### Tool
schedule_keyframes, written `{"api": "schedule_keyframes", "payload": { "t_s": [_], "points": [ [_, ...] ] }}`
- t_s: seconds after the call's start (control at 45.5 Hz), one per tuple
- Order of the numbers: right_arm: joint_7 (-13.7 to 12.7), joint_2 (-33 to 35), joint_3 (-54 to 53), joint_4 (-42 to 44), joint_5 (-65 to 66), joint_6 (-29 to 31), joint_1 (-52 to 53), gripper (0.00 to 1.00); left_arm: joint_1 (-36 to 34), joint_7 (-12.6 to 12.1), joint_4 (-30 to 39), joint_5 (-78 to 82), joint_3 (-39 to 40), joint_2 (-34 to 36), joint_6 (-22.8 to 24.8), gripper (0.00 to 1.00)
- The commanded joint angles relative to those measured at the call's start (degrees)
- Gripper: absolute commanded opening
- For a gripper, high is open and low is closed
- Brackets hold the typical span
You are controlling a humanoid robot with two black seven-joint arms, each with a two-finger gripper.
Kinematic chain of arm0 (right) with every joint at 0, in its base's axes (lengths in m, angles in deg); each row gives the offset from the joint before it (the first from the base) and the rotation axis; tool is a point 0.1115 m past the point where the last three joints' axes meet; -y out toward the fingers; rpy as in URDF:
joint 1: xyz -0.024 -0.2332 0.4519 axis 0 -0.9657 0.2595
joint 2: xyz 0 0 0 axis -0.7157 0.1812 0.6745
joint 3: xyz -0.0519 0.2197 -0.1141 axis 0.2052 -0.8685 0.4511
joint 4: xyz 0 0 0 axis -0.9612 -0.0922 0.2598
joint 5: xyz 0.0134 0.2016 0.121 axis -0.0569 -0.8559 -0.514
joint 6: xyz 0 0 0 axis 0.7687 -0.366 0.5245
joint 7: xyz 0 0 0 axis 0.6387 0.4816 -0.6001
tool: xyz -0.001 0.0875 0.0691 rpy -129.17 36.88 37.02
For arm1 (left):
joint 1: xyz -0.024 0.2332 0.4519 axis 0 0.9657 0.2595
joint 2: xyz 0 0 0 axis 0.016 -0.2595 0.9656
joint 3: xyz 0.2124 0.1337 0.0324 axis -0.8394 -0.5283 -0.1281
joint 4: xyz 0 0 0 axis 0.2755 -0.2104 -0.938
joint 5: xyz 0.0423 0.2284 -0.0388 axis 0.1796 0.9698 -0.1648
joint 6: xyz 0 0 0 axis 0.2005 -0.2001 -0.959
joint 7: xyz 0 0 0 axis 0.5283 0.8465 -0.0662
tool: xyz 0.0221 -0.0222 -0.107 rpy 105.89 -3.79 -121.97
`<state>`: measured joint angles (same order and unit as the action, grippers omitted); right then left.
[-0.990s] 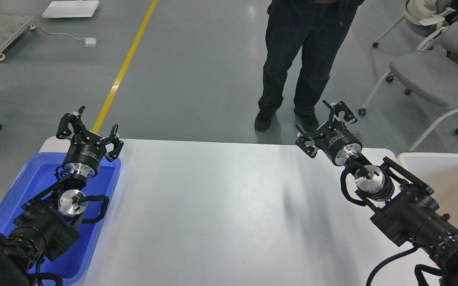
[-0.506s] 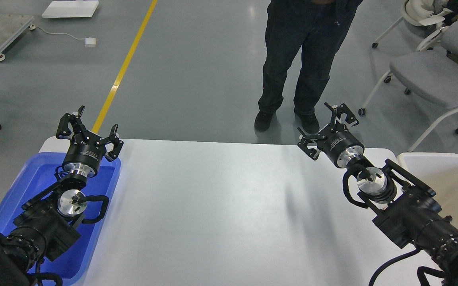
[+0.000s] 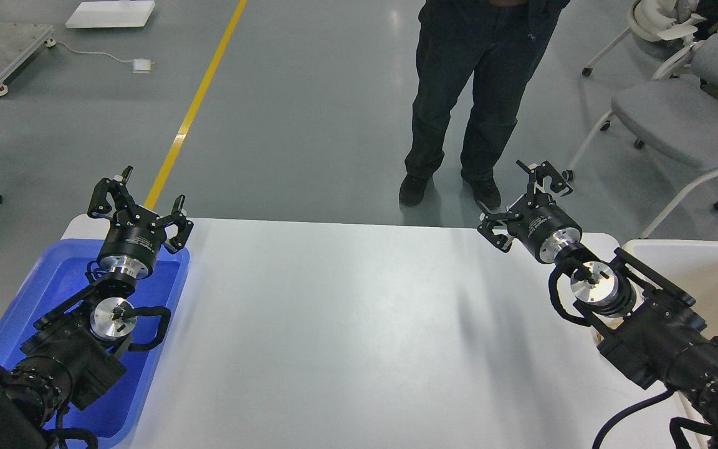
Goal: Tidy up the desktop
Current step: 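Move the right gripper outward toward the crumpled beige item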
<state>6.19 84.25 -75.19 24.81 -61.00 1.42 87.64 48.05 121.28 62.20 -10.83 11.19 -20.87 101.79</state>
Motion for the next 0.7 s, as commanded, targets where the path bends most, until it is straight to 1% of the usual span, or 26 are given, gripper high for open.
{"api": "schedule_keyframes", "payload": {
  "t_s": [0.0, 0.198, 0.264, 0.396, 0.528, 0.682],
  "points": [
    [0.0, 2.1, 1.7, -0.1, 1.2, 0.1, 0.2, 1.0, 0.0, 0.0, 0.0, 0.0, 0.0, 0.0, 0.0, 1.0],
    [0.0, 5.6, 5.7, -1.1, 3.1, 0.1, 1.2, 1.0, 0.0, 0.0, 0.0, 0.0, 0.0, 0.0, 0.0, 1.0],
    [-0.3, 7.5, 8.2, -1.2, 3.9, 0.2, 2.4, 1.0, 0.0, 0.0, 0.0, 0.0, 0.0, 0.0, 0.0, 1.0],
    [-0.3, 11.2, 15.2, -1.5, 4.4, 0.2, 4.6, 1.0, 0.0, 0.0, 0.0, 0.0, 0.0, 0.0, 0.1, 1.0],
    [-0.2, 14.4, 19.9, -1.5, 4.7, 0.3, 5.6, 1.0, 0.0, 0.0, 0.0, 0.0, 0.0, 0.0, 0.1, 1.0],
    [0.2, 18.3, 23.8, -3.6, 9.6, 0.5, 6.1, 1.0, 0.0, 0.0, 0.1, 0.0, 0.0, 0.0, 0.2, 1.0]
  ]
}}
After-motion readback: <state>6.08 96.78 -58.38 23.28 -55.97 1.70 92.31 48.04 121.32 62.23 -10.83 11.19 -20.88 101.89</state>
